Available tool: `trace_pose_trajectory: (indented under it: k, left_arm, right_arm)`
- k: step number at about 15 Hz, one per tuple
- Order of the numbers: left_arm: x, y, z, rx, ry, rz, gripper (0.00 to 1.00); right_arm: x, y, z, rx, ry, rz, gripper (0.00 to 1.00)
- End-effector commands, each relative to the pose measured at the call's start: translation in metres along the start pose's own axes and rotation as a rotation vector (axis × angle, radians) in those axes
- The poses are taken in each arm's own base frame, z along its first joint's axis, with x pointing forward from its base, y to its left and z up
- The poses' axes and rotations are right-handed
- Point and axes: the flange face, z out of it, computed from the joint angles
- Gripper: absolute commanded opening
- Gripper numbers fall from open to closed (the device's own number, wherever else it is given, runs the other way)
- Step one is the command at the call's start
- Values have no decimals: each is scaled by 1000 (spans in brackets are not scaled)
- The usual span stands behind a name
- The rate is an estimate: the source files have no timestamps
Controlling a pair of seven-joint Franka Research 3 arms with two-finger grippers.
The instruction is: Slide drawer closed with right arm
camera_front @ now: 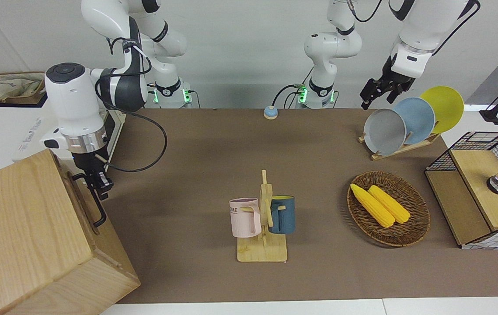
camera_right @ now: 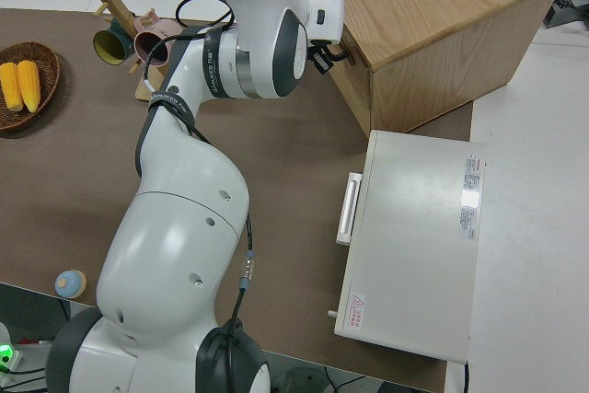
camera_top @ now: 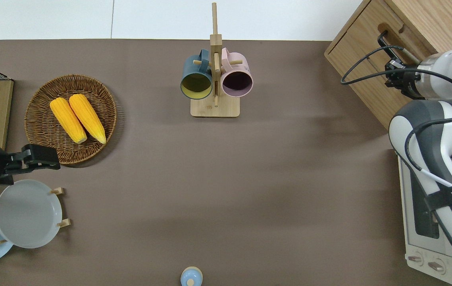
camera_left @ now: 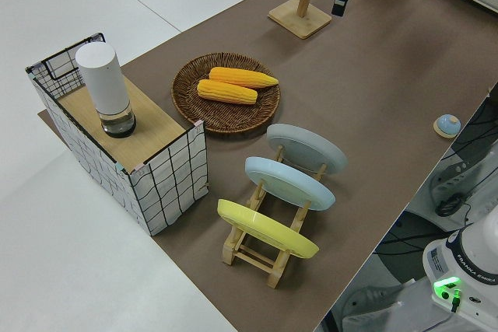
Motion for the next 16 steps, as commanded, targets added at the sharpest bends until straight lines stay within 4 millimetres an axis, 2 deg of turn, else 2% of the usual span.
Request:
trace_pose_trajectory:
  k: [1,4,7,10,11,12,13,16]
  left_arm:
    - [-4,-3,-4,1,-5,8,993]
    - [-4,-3,-5,0,-3,6,993]
    - [-4,-3,-5,0,-3,8,993]
    - [-4,-3,-4,1,-5,6,993]
    - [-4,-3,-5,0,-3,6,993]
    - [-4,-3,-5,0,-3,6,993]
    - [-4,-3,-5,0,-3,6,993]
    - [-4,-3,-5,0,-3,6,993]
  right_arm:
    - [-14,-11,-19,-25,-20,-32,0]
    - [-46,-21,-38,-37,-55,-107,0]
    - [-76,-23,-58,-93,-132,-312,10]
    - [-90,-13,-87,-119,-186,-530,144]
    - [-92,-9,-96,-122,-199,-580,212]
    - [-94,-7,-106,-113,-212,-628,538]
    - [-96,-4,-115,-107,-222,-665,956]
    - [-104,1,-138,-98,-240,-754,983]
